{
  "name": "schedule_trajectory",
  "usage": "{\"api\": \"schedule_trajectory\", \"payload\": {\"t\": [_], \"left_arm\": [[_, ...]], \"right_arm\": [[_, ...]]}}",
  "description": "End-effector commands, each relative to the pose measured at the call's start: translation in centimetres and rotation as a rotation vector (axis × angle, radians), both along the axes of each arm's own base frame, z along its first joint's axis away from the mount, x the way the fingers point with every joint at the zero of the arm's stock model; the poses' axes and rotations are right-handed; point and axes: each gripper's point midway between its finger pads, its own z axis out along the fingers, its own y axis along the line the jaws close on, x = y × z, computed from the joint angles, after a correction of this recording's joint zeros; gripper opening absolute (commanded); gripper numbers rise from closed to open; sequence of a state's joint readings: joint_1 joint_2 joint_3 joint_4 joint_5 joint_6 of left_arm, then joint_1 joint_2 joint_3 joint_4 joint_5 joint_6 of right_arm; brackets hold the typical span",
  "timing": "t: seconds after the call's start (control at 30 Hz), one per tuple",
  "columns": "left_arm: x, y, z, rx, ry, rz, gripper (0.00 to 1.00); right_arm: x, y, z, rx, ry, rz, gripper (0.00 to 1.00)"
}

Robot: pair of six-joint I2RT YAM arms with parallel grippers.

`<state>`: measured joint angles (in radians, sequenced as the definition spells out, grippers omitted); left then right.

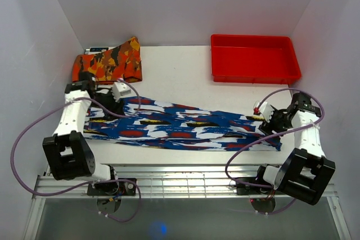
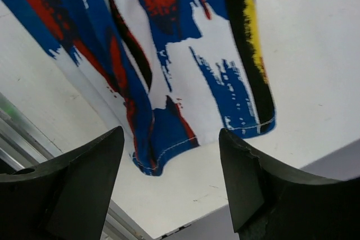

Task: Fold and stack the trousers
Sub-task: Fold the trousers

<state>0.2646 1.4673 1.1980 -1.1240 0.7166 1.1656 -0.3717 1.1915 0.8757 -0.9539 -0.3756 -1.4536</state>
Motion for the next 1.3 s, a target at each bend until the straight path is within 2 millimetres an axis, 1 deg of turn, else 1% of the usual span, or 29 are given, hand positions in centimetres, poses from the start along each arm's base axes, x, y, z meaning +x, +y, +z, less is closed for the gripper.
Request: {"api": "schedule_trajectory", "payload": {"t": [0.0,0.03,0.07,0.1,0.13,0.17,0.2,0.23,0.27,0.3,0.33,0.43,0.47,0.5,0.6,0.63,0.77,0.87,1.0,1.1,1.13,1.17,1.23,1.27], "left_arm": [[-2.5,-5.6,-1.0,-0.030,-0.002,-0.185,0.55],[-3.3,-7.8,-1.4,-0.037,0.040,-0.213,0.53],[-3.7,-9.2,-1.9,-0.039,0.061,-0.234,0.52],[-4.2,-10.2,-2.9,-0.036,0.077,-0.244,0.51],[-5.0,-11.8,-3.9,-0.003,0.099,-0.290,0.51],[-5.6,-12.4,-4.6,0.013,0.136,-0.265,0.52],[-5.6,-13.0,-5.8,0.035,0.124,-0.272,0.52],[-6.1,-14.0,-6.3,0.066,0.114,-0.307,0.52],[-6.3,-14.4,-6.6,0.070,0.119,-0.294,0.54],[-6.1,-15.1,-6.7,0.072,0.098,-0.303,0.55],[-6.8,-15.9,-7.1,0.077,0.109,-0.330,0.55],[-7.1,-16.8,-8.1,0.103,0.115,-0.334,0.55],[-6.8,-16.7,-8.4,0.124,0.103,-0.322,0.55],[-6.2,-17.0,-8.5,0.128,0.081,-0.314,0.55],[-6.2,-17.6,-9.0,0.150,0.071,-0.325,0.54],[-6.5,-17.8,-9.4,0.153,0.086,-0.335,0.53],[-7.4,-18.3,-10.0,0.154,0.098,-0.373,0.52],[-7.9,-18.8,-9.8,0.132,0.110,-0.384,0.51],[-8.8,-19.2,-9.7,0.106,0.133,-0.408,0.48],[-8.6,-19.1,-10.4,0.135,0.134,-0.396,0.43],[-8.5,-19.0,-10.5,0.140,0.134,-0.389,0.41],[-8.4,-18.9,-10.7,0.152,0.132,-0.380,0.35],[-8.3,-18.8,-11.0,0.161,0.132,-0.377,0.31],[-8.2,-18.8,-11.1,0.168,0.131,-0.376,0.29]], "right_arm": [[-1.6,0.3,-2.0,-0.026,0.032,0.093,0.74],[-1.6,0.2,-2.5,-0.030,0.041,0.093,0.73],[-1.5,0.0,-2.7,-0.039,0.037,0.099,0.73],[-1.6,-0.2,-3.1,-0.048,0.043,0.100,0.73],[-2.0,-0.1,-3.7,-0.051,0.056,0.103,0.73],[-1.8,-0.4,-4.0,-0.068,0.044,0.116,0.73],[-1.9,-0.7,-4.4,-0.086,0.050,0.118,0.73],[-2.4,-0.7,-5.1,-0.094,0.060,0.124,0.73],[-2.4,-0.8,-5.3,-0.105,0.059,0.128,0.73],[-2.4,-1.0,-5.5,-0.116,0.059,0.133,0.73],[-2.4,-1.0,-5.5,-0.115,0.058,0.135,0.73],[-2.3,-1.0,-5.8,-0.117,0.054,0.133,0.72],[-2.3,-1.0,-5.9,-0.116,0.055,0.132,0.70],[-2.5,-1.1,-6.0,-0.118,0.061,0.130,0.69],[-2.6,-1.1,-6.3,-0.119,0.065,0.125,0.66],[-2.4,-1.2,-6.3,-0.123,0.058,0.123,0.65],[-2.4,-1.3,-6.5,-0.129,0.057,0.122,0.60],[-2.2,-1.4,-6.6,-0.132,0.057,0.118,0.56],[-1.8,-1.6,-6.6,-0.139,0.043,0.114,0.45],[-1.5,-1.7,-6.6,-0.141,0.034,0.105,0.39],[-1.4,-1.8,-6.6,-0.141,0.034,0.102,0.37],[-1.3,-1.8,-6.6,-0.142,0.030,0.099,0.33],[-1.2,-1.9,-6.5,-0.144,0.027,0.094,0.27],[-1.2,-1.9,-6.5,-0.144,0.026,0.092,0.22]]}}
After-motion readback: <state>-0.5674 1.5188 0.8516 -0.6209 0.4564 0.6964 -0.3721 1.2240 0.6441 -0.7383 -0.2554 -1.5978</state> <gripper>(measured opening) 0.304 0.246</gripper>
